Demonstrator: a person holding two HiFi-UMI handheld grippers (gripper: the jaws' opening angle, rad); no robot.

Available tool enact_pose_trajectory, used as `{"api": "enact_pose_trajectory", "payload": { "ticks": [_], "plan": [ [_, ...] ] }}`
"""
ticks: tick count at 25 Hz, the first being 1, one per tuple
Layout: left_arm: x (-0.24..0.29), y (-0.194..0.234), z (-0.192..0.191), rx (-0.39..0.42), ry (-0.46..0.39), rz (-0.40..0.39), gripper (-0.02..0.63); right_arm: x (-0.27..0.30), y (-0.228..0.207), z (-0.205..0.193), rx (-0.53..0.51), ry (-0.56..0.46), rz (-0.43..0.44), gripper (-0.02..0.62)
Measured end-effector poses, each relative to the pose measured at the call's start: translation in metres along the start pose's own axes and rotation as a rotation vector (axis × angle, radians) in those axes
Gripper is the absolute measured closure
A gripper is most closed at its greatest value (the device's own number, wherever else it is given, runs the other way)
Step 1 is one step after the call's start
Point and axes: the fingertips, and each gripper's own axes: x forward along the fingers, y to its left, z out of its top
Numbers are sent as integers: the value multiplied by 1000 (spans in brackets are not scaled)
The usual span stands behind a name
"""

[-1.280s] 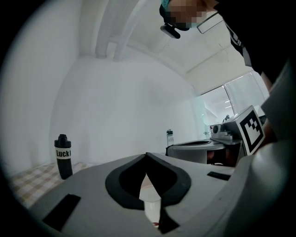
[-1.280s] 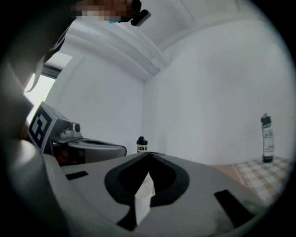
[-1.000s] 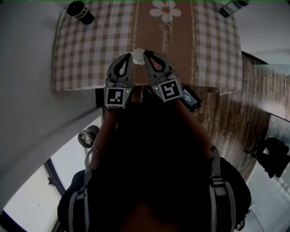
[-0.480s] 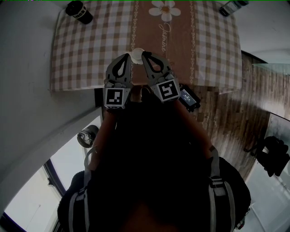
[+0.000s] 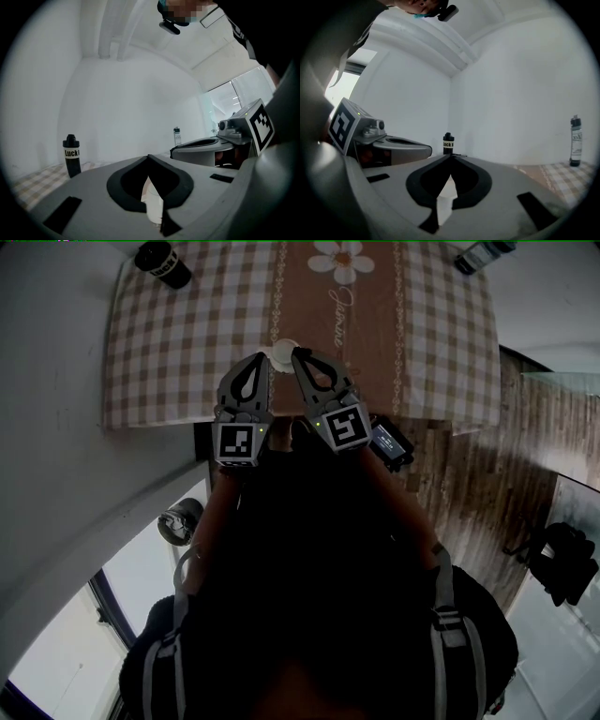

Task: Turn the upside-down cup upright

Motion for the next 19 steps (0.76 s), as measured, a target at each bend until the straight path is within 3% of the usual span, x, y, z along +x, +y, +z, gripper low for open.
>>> {"api": "enact_pose_trajectory", "payload": {
  "ticks": [19],
  "plan": [
    [-7, 8, -18, -19, 42, 18, 617, 1, 1, -11, -15, 46, -1, 597]
  ]
}}
